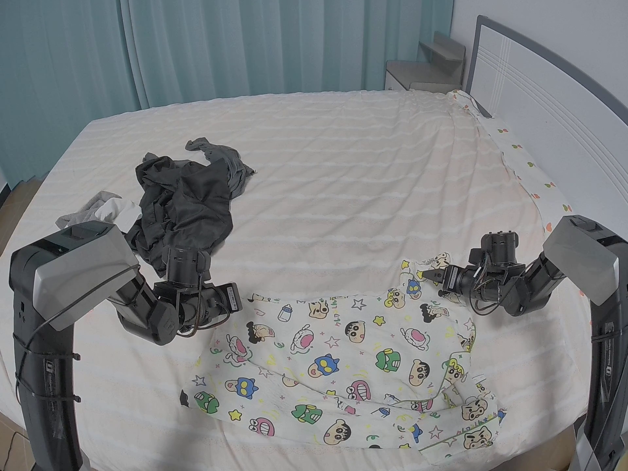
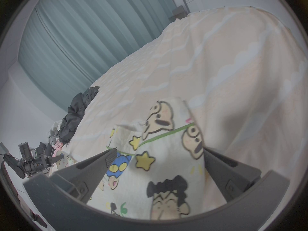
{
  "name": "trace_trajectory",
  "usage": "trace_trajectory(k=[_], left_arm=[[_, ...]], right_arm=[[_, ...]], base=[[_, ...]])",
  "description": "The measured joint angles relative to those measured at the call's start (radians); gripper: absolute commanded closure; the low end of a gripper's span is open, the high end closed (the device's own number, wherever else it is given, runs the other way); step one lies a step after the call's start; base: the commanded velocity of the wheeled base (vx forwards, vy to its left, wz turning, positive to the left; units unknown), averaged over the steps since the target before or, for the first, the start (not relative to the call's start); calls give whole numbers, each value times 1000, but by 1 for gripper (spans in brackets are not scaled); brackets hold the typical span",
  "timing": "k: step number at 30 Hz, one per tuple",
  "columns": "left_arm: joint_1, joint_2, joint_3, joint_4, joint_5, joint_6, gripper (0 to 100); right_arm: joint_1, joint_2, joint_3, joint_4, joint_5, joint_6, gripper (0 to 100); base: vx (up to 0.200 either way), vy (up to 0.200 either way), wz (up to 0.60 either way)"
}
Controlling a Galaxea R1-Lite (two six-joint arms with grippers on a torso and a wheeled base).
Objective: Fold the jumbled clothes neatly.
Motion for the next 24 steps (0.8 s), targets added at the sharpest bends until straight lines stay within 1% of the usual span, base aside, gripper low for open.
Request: trace_trajectory(k=[6, 11, 14, 20, 24], left_arm=[[-1, -3, 0, 0, 5, 1, 100], [0, -11, -4, 0, 33, 1, 100], [0, -14, -6, -1, 46, 3, 100], [0, -27, -1, -3, 61, 8, 100], [-4, -37, 3, -4, 69, 11, 100]], right_arm=[[12, 6, 4, -6, 9, 6, 100], [-8, -3, 20, -27, 11, 11, 100], [-15, -12, 43, -65, 13, 11, 100], [-31, -36, 105, -186, 20, 18, 100], [-34, -59, 139, -224, 23, 24, 100]], base=[[0, 0, 0], [0, 0, 0], [0, 0, 0], [0, 0, 0], [0, 0, 0]])
